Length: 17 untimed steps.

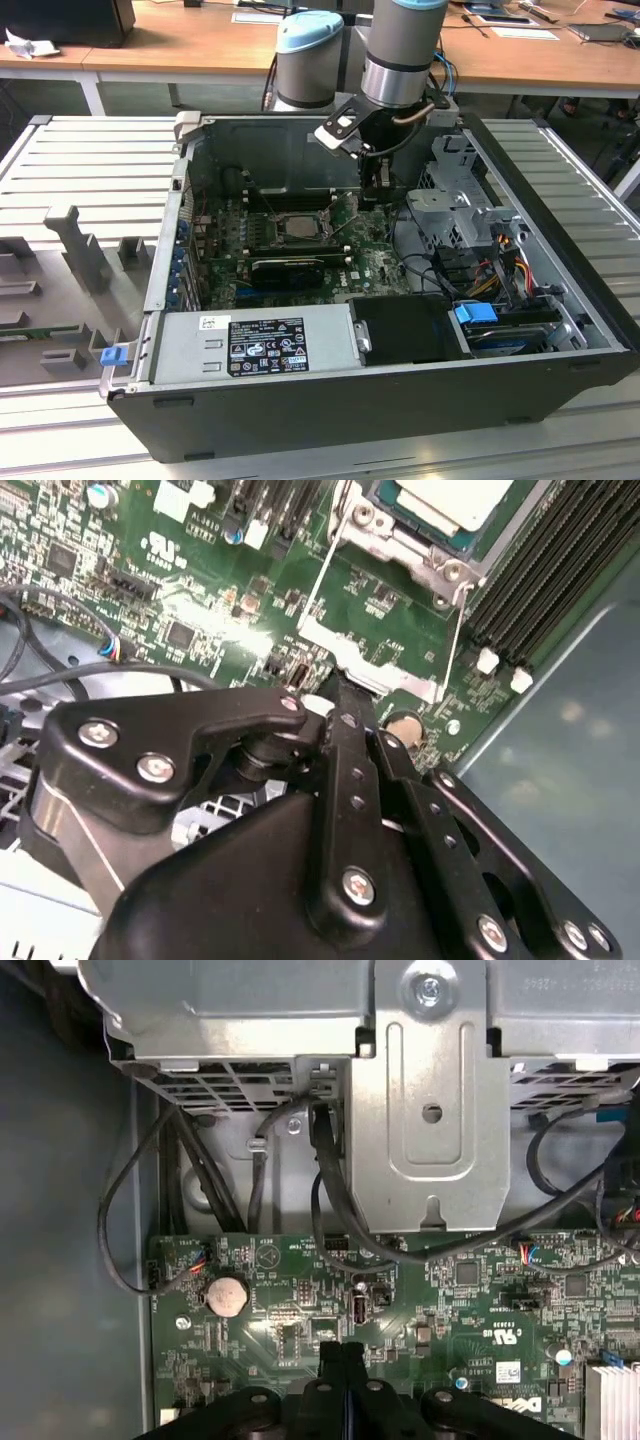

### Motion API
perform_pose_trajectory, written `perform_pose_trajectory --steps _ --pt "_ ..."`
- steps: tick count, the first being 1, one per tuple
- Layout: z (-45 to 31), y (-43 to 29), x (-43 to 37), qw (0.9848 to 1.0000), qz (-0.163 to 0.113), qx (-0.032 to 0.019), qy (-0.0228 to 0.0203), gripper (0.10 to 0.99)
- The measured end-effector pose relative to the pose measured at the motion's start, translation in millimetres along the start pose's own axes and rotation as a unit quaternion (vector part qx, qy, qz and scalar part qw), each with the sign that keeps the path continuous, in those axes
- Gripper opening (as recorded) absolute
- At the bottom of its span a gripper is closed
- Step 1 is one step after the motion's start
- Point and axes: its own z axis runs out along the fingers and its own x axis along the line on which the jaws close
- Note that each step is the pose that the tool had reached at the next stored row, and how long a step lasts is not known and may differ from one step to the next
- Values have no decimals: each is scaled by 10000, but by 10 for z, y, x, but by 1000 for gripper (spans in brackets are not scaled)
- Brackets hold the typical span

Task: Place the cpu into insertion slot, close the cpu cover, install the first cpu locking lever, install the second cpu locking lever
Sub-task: 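Close the cpu cover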

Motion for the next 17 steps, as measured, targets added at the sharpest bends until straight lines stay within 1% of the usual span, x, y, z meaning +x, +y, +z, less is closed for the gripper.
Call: perform_pose_trajectory --steps 6,17 --pt "1 -10 0 10000 -6 -3 0 106" --pt "2 -73 -1 10000 -6 -3 0 106"
